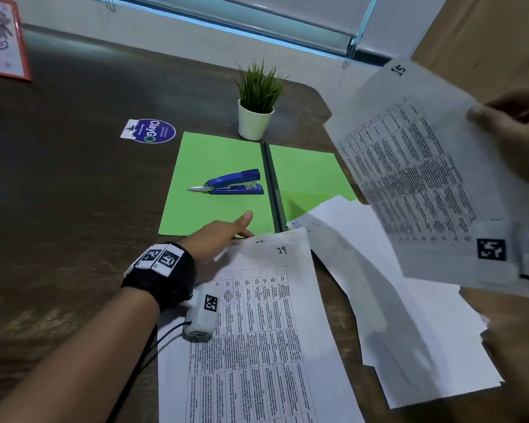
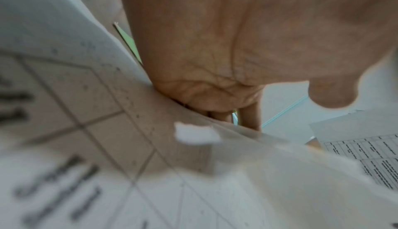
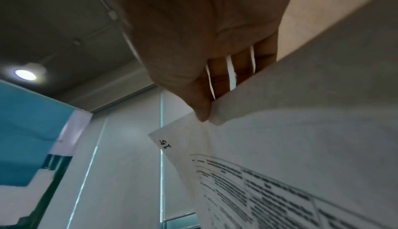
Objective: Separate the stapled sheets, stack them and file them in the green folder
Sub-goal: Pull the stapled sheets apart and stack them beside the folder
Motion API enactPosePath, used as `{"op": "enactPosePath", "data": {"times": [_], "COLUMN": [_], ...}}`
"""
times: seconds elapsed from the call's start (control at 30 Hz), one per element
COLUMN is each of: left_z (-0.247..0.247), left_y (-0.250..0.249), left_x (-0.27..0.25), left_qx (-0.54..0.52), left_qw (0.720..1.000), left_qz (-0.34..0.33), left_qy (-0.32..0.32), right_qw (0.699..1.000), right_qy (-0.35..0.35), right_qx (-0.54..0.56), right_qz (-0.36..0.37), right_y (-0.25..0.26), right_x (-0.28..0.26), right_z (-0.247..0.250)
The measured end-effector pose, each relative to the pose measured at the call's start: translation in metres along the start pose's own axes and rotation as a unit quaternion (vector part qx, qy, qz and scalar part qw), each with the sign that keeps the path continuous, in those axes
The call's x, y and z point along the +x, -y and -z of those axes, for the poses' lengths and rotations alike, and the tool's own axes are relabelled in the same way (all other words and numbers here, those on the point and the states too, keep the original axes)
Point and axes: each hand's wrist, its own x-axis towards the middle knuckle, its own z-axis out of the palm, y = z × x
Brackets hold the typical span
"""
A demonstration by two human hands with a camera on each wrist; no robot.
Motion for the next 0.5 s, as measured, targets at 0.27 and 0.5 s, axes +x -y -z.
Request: {"op": "enactPosePath", "data": {"times": [0.27, 0.5], "left_z": [-0.001, 0.002], "left_y": [0.006, 0.012], "left_x": [0.000, 0.008], "left_qx": [0.082, 0.128], "left_qw": [0.996, 0.990], "left_qz": [-0.036, -0.056], "left_qy": [0.003, -0.012], "right_qw": [0.955, 0.898], "right_qy": [0.254, 0.403], "right_qx": [-0.150, -0.170], "right_qz": [0.038, -0.047], "right_y": [0.081, 0.048], "right_x": [-0.104, -0.150], "right_z": [-0.101, -0.180]}}
